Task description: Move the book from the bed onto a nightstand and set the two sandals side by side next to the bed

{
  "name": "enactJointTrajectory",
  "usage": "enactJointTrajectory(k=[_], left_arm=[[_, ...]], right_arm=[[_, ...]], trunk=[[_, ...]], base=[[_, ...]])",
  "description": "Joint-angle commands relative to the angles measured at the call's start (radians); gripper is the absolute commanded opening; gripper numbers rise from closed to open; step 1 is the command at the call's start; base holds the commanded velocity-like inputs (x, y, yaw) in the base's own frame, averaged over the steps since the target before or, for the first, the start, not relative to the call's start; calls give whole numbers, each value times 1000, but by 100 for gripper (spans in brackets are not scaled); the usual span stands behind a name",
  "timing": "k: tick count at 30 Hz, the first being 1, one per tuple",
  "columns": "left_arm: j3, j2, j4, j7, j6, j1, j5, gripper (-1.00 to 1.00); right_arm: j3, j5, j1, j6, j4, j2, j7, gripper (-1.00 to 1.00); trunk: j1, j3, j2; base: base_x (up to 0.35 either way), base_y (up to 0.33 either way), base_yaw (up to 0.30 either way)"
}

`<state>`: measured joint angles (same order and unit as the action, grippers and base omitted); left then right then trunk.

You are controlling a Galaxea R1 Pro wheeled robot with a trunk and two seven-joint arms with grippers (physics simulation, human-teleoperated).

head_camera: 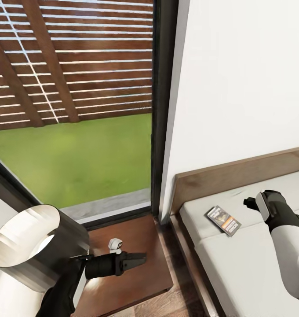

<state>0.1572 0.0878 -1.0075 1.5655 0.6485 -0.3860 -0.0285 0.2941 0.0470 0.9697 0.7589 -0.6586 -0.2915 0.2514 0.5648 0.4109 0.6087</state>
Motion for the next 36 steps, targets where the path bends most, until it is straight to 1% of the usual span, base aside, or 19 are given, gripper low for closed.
enactJointTrajectory(k=[1, 8, 9, 10, 12, 15, 22, 24, 25, 26, 28, 32, 34, 36], left_arm=[[3, 0, 0, 5, 11, -1, -3, 100], [4, 0, -1, 5, 11, -1, -4, 100], [3, 0, -1, 5, 11, -1, -4, 100], [3, 0, -1, 5, 11, -1, -4, 100], [2, 0, -1, 5, 11, -1, -4, 100], [1, 0, -2, 5, 11, -1, -4, 100], [1, 1, -2, 5, 10, -1, -4, 100], [1, 1, -1, 5, 10, -1, -4, 100], [1, 1, -1, 5, 10, -1, -4, 100], [1, 1, -1, 5, 10, -1, -4, 100], [1, 1, -1, 5, 10, -1, -4, 100], [1, 1, 0, 5, 10, -1, -4, 100], [1, 1, 0, 5, 10, -1, -4, 100], [1, 1, -1, 5, 10, -1, -4, 100]], right_arm=[[1, 5, 1, 4, -3, 0, 5, 100], [-6, 5, 1, -17, -9, 7, 3, 100], [-6, 5, 1, -33, -10, 9, 3, 100], [-7, 4, 1, -67, -18, 10, 4, 100], [-7, 2, 1, -112, -41, 10, 7, 100], [-7, -2, 1, -141, -55, 11, 8, 100], [-7, -3, 1, -153, -62, 13, 8, 100], [-7, -3, 1, -154, -62, 23, 8, 100], [-7, -4, 1, -155, -62, 39, 8, 100], [-7, -4, 1, -155, -62, 46, 8, 100], [-7, -6, 1, -156, -62, 69, 8, 100], [-8, -7, 1, -170, -63, 88, 8, 100], [-9, -8, 1, -192, -64, 96, 9, 100], [-16, -8, 1, -227, -64, 111, 9, 100]], trunk=[[0, 3, 1], [0, 14, 1], [0, 16, 1], [0, 17, 1], [0, 20, 1], [0, 25, 1], [0, 36, 1], [0, 40, 1], [0, 41, 1], [0, 43, 1], [0, 46, 1], [0, 52, 1], [0, 56, 1], [0, 59, 1]], base=[[0, 0, 0], [0, 0, 0], [0, 0, 0], [0, 0, 0], [0, 0, 0], [0, 0, 0], [0, 0, 0], [0, 0, 0], [0, 0, 0], [0, 0, 0], [0, 0, 0], [0, 0, 0], [0, 0, 0], [0, 0, 0]])
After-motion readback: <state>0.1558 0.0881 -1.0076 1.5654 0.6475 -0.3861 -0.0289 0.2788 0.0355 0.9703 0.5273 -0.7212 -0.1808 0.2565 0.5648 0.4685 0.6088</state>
